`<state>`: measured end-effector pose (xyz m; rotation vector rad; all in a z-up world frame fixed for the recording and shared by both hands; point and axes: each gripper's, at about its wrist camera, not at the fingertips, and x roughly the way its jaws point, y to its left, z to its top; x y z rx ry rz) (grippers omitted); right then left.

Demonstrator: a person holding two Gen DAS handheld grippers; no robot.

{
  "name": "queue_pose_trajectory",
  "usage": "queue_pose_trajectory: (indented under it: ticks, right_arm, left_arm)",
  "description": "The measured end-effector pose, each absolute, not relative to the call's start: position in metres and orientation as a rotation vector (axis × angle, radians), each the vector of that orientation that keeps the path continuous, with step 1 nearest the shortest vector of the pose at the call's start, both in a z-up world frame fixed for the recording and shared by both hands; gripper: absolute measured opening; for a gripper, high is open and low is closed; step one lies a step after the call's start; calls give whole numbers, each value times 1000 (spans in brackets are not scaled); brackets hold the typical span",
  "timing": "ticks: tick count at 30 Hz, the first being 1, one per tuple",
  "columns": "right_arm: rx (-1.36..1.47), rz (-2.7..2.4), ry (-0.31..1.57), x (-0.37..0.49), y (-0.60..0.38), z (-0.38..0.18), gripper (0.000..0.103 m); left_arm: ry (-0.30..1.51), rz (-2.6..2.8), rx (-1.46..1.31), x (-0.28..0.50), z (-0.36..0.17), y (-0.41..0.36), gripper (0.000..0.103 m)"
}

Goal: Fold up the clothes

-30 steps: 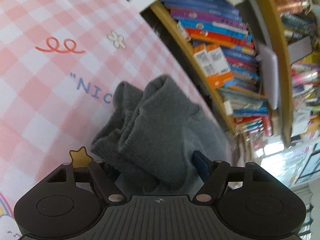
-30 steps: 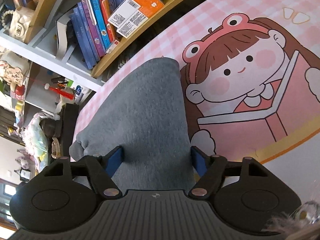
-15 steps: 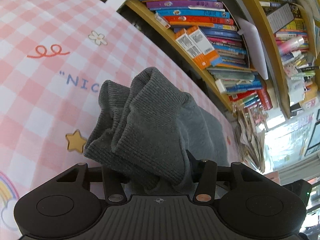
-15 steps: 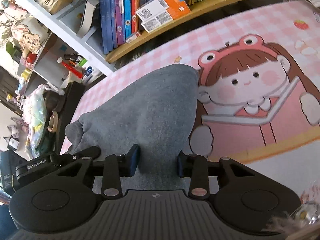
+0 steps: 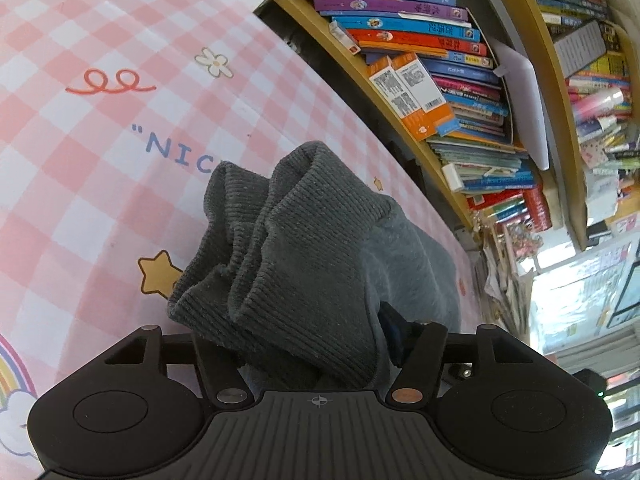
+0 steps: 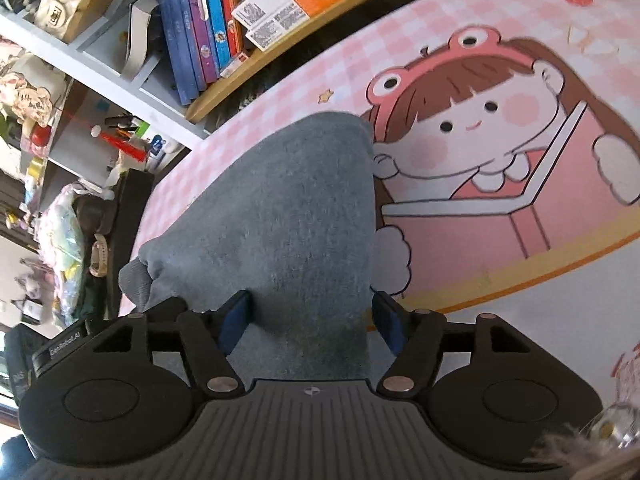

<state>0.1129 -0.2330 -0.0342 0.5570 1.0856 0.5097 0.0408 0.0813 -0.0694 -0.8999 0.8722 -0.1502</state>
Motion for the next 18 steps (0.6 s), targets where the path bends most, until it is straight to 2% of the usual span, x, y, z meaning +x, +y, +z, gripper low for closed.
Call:
queue_pose_trajectory:
  ticks: [3, 6, 18]
  right_arm:
    - [573, 532, 1084, 113, -232, -35, 46]
    - [545, 556, 1051, 110, -231, -28, 38]
    - [416, 625, 862, 122, -224, 11, 35]
  left_arm:
    - [871, -161, -906, 41, -70, 81, 54]
    - [846, -181, -880, 40, -64, 79, 46]
    - [734, -235, -829, 59, -33, 79, 46]
